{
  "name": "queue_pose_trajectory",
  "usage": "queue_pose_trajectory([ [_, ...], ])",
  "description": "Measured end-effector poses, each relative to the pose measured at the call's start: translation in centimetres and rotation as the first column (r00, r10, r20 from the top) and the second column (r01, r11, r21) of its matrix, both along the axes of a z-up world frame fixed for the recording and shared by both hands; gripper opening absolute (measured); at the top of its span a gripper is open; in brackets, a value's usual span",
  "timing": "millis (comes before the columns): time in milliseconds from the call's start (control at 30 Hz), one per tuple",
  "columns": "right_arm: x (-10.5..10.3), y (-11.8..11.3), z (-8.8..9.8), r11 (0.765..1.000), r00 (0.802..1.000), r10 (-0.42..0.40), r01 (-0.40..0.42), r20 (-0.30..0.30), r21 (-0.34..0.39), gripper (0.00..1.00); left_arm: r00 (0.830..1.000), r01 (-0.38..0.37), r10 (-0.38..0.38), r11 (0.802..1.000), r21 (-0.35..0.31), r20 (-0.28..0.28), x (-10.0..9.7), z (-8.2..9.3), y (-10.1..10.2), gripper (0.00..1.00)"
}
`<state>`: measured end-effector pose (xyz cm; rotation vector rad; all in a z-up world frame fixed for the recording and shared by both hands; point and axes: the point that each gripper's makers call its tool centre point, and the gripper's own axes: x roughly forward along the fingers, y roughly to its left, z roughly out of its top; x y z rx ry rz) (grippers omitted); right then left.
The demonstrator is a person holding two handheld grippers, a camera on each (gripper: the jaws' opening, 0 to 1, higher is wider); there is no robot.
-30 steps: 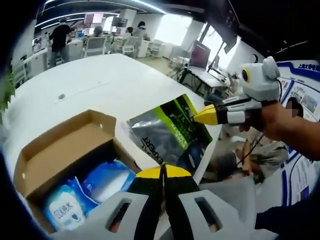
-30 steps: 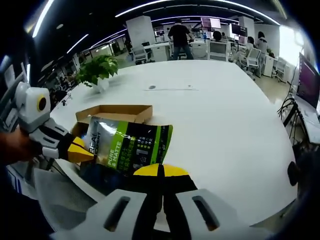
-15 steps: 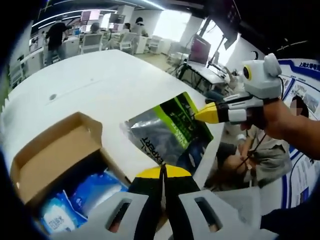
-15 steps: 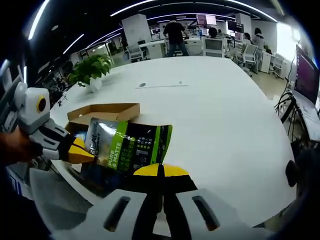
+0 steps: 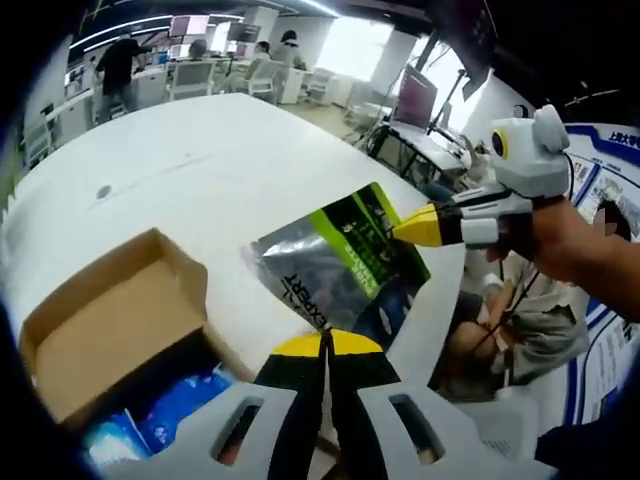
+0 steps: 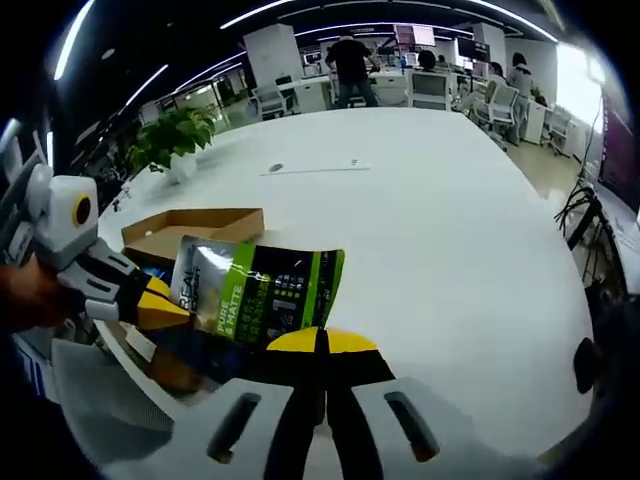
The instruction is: Operate the shoe box by opening the lid, removing the specified soft item, and placing it in the target area until the item is outside and the box remains undamaged.
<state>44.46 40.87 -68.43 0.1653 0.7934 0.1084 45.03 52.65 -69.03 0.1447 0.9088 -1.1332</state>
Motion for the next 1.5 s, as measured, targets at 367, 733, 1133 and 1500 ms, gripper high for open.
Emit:
queue_pose_trajectory([
  [367,1.9,-1.7,-2.3,1.0,1.0,0.001,-0.001,-0.027,0.003,0.0,1.0,-0.013,0.014,0.998,0.054,-0.009,2.1,-2.1,-1.7,0.0],
  [733,3.4,-2.8,-3.9,1.0,0.999,0.019,-0.019,-0.039,0.013,0.0,1.0,-0.013,0.012,0.994,0.106,0.007,3.3,-3.7,-2.9,0.0],
  [1133,3.9,-3.3,-6.2,0.999,0.998,0.031,-0.03,-0.059,0.017,0.0,0.998,0.019,-0.033,0.975,0.223,0.057,3.7,-6.0,-3.6,0.0],
  [1500,4.0,-3.1,-8.1,0.999,0.996,0.043,-0.041,-0.078,0.029,0.0,0.994,0.045,-0.074,0.941,0.335,0.074,3.7,-8.2,-3.4,0.0],
])
